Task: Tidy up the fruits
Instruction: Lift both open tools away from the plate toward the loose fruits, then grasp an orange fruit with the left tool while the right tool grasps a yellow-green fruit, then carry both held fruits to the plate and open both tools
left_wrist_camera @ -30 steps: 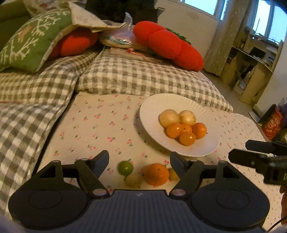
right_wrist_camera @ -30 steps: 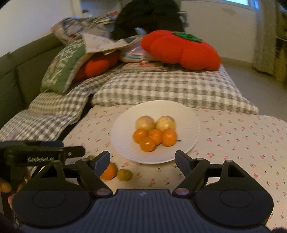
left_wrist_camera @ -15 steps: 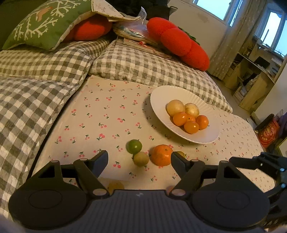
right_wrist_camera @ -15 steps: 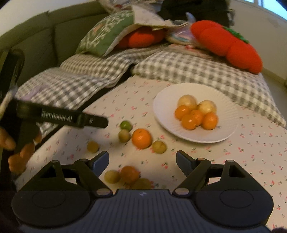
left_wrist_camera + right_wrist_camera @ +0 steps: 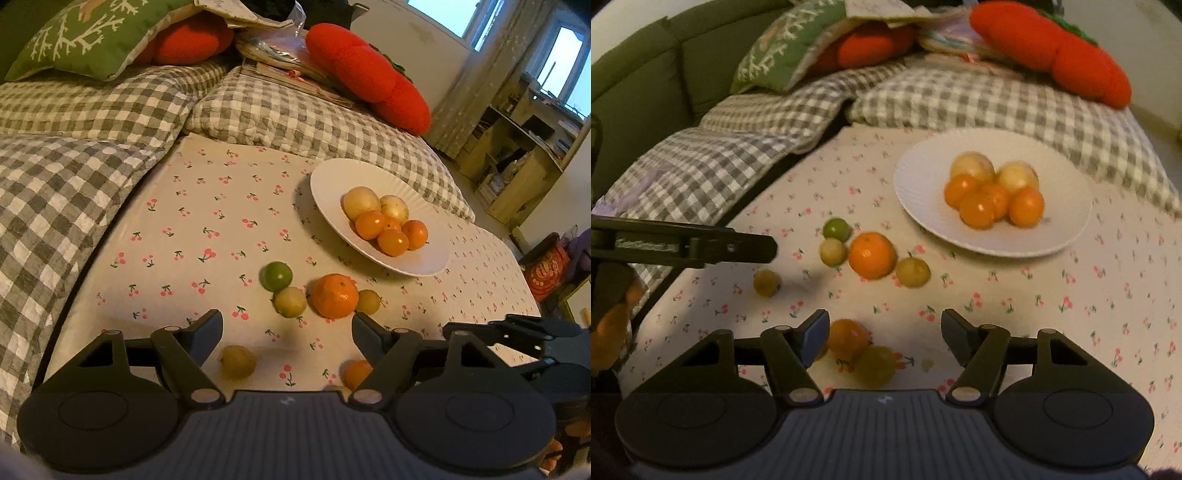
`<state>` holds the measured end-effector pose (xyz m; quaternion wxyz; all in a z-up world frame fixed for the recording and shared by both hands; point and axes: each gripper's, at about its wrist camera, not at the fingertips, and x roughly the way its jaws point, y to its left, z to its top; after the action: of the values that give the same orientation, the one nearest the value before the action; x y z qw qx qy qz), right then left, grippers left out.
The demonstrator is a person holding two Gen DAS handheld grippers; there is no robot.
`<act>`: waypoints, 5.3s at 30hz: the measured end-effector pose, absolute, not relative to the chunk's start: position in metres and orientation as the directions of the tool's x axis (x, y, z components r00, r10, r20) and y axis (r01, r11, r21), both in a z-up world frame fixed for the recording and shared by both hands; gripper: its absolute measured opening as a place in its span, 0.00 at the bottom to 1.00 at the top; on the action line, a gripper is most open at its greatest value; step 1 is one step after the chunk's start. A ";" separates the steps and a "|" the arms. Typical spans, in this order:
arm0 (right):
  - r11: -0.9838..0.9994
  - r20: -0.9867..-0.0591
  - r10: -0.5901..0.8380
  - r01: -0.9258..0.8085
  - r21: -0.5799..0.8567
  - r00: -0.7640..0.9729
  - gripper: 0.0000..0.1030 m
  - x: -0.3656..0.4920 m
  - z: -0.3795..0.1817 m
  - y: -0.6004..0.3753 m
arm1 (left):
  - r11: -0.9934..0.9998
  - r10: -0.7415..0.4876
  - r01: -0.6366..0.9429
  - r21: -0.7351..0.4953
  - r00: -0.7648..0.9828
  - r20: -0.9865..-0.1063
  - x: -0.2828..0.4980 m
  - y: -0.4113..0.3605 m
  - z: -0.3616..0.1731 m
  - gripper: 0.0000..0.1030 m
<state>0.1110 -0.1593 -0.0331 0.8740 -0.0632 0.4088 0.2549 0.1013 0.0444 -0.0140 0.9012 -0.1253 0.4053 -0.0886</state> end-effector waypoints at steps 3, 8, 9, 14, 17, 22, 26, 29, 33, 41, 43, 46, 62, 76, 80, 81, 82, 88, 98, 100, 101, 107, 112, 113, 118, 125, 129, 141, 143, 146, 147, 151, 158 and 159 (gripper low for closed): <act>0.848 -0.766 0.391 -0.524 0.084 0.510 0.55 0.110 -0.039 -0.150 | 0.954 -0.264 0.070 -0.291 0.655 -0.708 0.100 0.042 -0.015 0.71; 0.824 -0.798 0.372 -0.565 0.048 0.474 0.50 0.108 -0.052 -0.138 | 0.956 -0.267 0.088 -0.278 0.647 -0.714 0.100 0.039 -0.017 0.71; 0.822 -0.810 0.353 -0.569 0.030 0.468 0.49 0.109 -0.057 -0.135 | 0.957 -0.267 0.087 -0.278 0.647 -0.714 0.099 0.039 -0.017 0.71; 0.810 -0.828 0.312 -0.586 -0.025 0.466 0.35 0.110 -0.069 -0.129 | 0.958 -0.264 0.087 -0.274 0.647 -0.716 0.101 0.039 -0.018 0.71; 0.804 -0.818 0.331 -0.594 -0.015 0.470 0.25 0.110 -0.065 -0.129 | 0.959 -0.260 0.086 -0.270 0.646 -0.718 0.102 0.039 -0.019 0.71; 0.813 -0.813 0.321 -0.582 -0.026 0.485 0.25 0.111 -0.059 -0.137 | 0.963 -0.247 0.078 -0.260 0.647 -0.721 0.106 0.041 -0.022 0.71; 0.826 -0.799 0.316 -0.563 -0.033 0.511 0.25 0.113 -0.050 -0.144 | 0.966 -0.245 0.094 -0.243 0.639 -0.729 0.109 0.034 -0.026 0.71; 0.849 -0.782 0.304 -0.527 -0.037 0.544 0.25 0.114 -0.040 -0.156 | 0.967 -0.252 0.137 -0.214 0.628 -0.737 0.108 0.021 -0.031 0.71; 0.888 -0.768 0.261 -0.457 -0.046 0.585 0.25 0.122 -0.034 -0.174 | 0.960 -0.275 0.216 -0.178 0.607 -0.746 0.107 0.000 -0.040 0.71; 0.905 -0.749 0.243 -0.422 -0.053 0.616 0.25 0.123 -0.030 -0.177 | 0.950 -0.263 0.298 -0.092 0.606 -0.750 0.106 -0.035 -0.060 0.65; 0.903 -0.749 0.244 -0.426 -0.057 0.616 0.25 0.124 -0.031 -0.175 | 0.948 -0.257 0.309 -0.077 0.603 -0.755 0.106 -0.041 -0.065 0.59; 0.902 -0.749 0.243 -0.428 -0.059 0.616 0.25 0.123 -0.031 -0.175 | 0.945 -0.253 0.321 -0.063 0.596 -0.762 0.106 -0.046 -0.070 0.37; 0.911 -0.731 0.252 -0.411 -0.042 0.634 0.25 0.124 -0.025 -0.185 | 0.962 -0.269 0.210 -0.171 0.661 -0.700 0.111 -0.018 -0.045 0.28; 0.925 -0.709 0.256 -0.380 -0.018 0.657 0.25 0.126 -0.020 -0.192 | 0.966 -0.257 0.172 -0.194 0.740 -0.622 0.121 -0.004 -0.021 0.28; 0.926 -0.704 0.257 -0.377 -0.016 0.662 0.25 0.127 -0.019 -0.194 | 0.968 -0.249 0.169 -0.187 0.754 -0.608 0.126 -0.003 -0.018 0.28; 0.927 -0.702 0.258 -0.375 -0.013 0.664 0.25 0.128 -0.019 -0.195 | 0.967 -0.252 0.168 -0.193 0.755 -0.605 0.128 -0.003 -0.017 0.28; 0.929 -0.699 0.260 -0.371 -0.008 0.666 0.25 0.129 -0.018 -0.196 | 0.965 -0.257 0.169 -0.199 0.756 -0.603 0.129 -0.003 -0.016 0.28; 0.945 -0.655 0.267 -0.324 0.036 0.707 0.25 0.134 -0.009 -0.212 | 0.953 -0.296 0.193 -0.233 0.753 -0.587 0.138 -0.011 -0.009 0.28; 0.954 -0.607 0.282 -0.282 0.099 0.743 0.25 0.148 -0.003 -0.231 | 0.935 -0.350 0.238 -0.264 0.749 -0.563 0.160 -0.030 -0.006 0.28; 0.954 -0.606 0.285 -0.280 0.105 0.742 0.25 0.153 -0.004 -0.232 | 0.932 -0.357 0.245 -0.267 0.747 -0.561 0.167 -0.033 -0.008 0.28; 0.954 -0.608 0.284 -0.279 0.105 0.742 0.25 0.154 -0.005 -0.232 | 0.932 -0.358 0.247 -0.265 0.747 -0.560 0.170 -0.034 -0.008 0.28; 0.957 -0.618 0.275 -0.269 0.106 0.736 0.25 0.168 -0.015 -0.230 | 0.928 -0.371 0.271 -0.255 0.733 -0.570 0.189 -0.045 -0.016 0.28; 0.956 -0.613 0.281 -0.272 0.111 0.739 0.25 0.178 -0.023 -0.223 | 0.921 -0.389 0.275 -0.276 0.710 -0.587 0.202 -0.045 -0.026 0.28; 0.955 -0.611 0.283 -0.274 0.112 0.739 0.25 0.179 -0.023 -0.223 | 0.920 -0.390 0.273 -0.281 0.707 -0.590 0.205 -0.044 -0.028 0.28; 0.954 -0.611 0.292 -0.269 0.131 0.736 0.25 0.188 -0.028 -0.223 | 0.921 -0.385 0.253 -0.297 0.709 -0.591 0.213 -0.036 -0.031 0.28; 0.960 -0.593 0.275 -0.177 0.219 0.757 0.25 0.210 -0.030 -0.251 | 0.922 -0.371 0.215 -0.322 0.727 -0.577 0.232 -0.024 -0.028 0.28; 0.947 -0.581 0.303 -0.169 0.274 0.756 0.25 0.226 -0.036 -0.259 | 0.927 -0.361 0.208 -0.313 0.723 -0.589 0.243 -0.025 -0.036 0.28; 0.912 -0.547 0.362 -0.165 0.376 0.755 0.27 0.244 -0.045 -0.261 | 0.907 -0.403 0.220 -0.360 0.705 -0.584 0.252 -0.021 -0.046 0.30; 0.913 -0.548 0.356 -0.159 0.375 0.756 0.28 0.242 -0.042 -0.261 | 0.908 -0.398 0.213 -0.362 0.709 -0.582 0.251 -0.018 -0.045 0.30; 0.909 -0.538 0.360 -0.157 0.385 0.762 0.28 0.240 -0.037 -0.263 | 0.899 -0.408 0.205 -0.387 0.713 -0.571 0.250 -0.013 -0.039 0.31; 0.908 -0.536 0.359 -0.155 0.388 0.764 0.28 0.240 -0.036 -0.264 | 0.896 -0.410 0.201 -0.396 0.717 -0.564 0.249 -0.010 -0.036 0.31; 0.908 -0.534 0.351 -0.139 0.396 0.770 0.29 0.237 -0.030 -0.264 | 0.889 -0.410 0.186 -0.417 0.728 -0.549 0.246 -0.003 -0.026 0.33; 0.919 -0.523 0.344 -0.163 0.359 0.780 0.30 0.225 -0.015 -0.253 | 0.898 -0.383 0.159 -0.410 0.741 -0.552 0.237 0.006 -0.013 0.40; 0.921 -0.524 0.340 -0.165 0.352 0.781 0.32 0.223 -0.013 -0.251 | 0.903 -0.374 0.156 -0.400 0.743 -0.555 0.235 0.006 -0.011 0.41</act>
<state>0.2227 -0.2511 -0.0127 0.9324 0.1451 0.3019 0.1355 0.2346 0.0064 -0.0114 0.9186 -0.1660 0.3282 -0.1443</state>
